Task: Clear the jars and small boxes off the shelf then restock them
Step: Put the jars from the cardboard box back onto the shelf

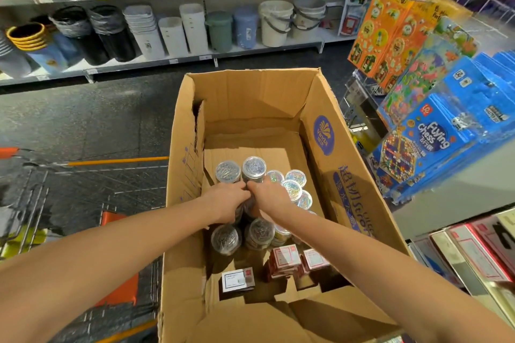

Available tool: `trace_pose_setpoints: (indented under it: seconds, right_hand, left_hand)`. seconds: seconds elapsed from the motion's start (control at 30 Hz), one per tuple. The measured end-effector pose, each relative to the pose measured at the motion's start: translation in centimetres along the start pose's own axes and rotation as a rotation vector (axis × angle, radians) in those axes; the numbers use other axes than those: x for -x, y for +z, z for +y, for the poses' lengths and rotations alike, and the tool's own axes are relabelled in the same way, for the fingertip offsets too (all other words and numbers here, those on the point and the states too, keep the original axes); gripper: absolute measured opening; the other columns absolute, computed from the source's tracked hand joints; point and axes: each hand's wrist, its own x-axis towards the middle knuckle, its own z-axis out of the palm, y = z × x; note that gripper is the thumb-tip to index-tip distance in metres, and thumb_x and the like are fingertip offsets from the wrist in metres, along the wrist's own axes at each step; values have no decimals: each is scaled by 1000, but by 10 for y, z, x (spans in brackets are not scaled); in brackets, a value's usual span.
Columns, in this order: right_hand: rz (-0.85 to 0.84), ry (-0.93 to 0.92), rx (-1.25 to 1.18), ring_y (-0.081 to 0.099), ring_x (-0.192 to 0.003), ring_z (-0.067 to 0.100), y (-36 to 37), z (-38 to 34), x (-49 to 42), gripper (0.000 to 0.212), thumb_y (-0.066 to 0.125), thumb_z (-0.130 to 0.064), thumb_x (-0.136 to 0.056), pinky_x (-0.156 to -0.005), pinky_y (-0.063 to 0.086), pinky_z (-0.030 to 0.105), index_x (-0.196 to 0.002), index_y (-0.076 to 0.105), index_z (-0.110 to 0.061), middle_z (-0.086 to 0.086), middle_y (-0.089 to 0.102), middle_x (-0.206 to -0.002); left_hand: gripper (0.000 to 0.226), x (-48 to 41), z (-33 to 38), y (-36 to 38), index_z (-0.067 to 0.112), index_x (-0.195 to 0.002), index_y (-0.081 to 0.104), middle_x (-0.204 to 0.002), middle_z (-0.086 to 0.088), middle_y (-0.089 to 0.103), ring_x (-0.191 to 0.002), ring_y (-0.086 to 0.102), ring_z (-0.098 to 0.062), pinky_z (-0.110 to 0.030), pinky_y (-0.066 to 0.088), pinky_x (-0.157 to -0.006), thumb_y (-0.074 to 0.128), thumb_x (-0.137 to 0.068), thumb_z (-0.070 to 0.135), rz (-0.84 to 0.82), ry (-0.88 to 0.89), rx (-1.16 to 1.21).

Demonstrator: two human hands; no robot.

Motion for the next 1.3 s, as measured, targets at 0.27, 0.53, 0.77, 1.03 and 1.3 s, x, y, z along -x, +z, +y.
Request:
trace_pose_setpoints:
  seconds: [0.27,0.53,0.77,1.03,1.3]
  right_hand:
    - [12,22,-38,57,-99,33,-40,5,36,30,51,-11,-88,-66,38,33,-117,54,-17,12,56,-110]
    - [199,174,-18,58,-103,32,-129,39,143,39,66,-33,-78,-75,46,36,-114,54,-24,9,58,-113]
    - [303,351,55,58,-94,25,-181,82,292,41,71,-36,-68,-66,37,29,-105,56,-28,-1,59,-95]
    - [460,647,141,60,-97,25,-205,135,444,41,72,-34,-65,-65,42,28,-103,60,-28,2,64,-100]
    - [577,950,147,60,-91,23,-232,169,567,43,70,-33,-67,-65,43,28,-109,60,-28,-3,63,-96]
  left_hand:
    - [45,23,8,-40,21,-111,54,-102,2,53,-86,51,-16,-27,42,-63,76,-72,25,-115,23,20]
    - [41,55,56,-131,33,-108,53,-103,8,50,-93,49,-15,-37,53,-74,77,-74,32,118,98,-13]
    - [44,79,180,-210,27,-112,56,-104,5,49,-93,47,-14,-30,44,-74,76,-73,28,344,343,-92]
    - [44,102,336,-271,25,-109,62,-100,0,58,-91,58,-22,-29,47,-71,76,-67,26,536,620,-111]
    - [39,128,479,-307,28,-103,61,-97,3,52,-94,54,-21,-29,43,-70,77,-67,27,685,907,-112]
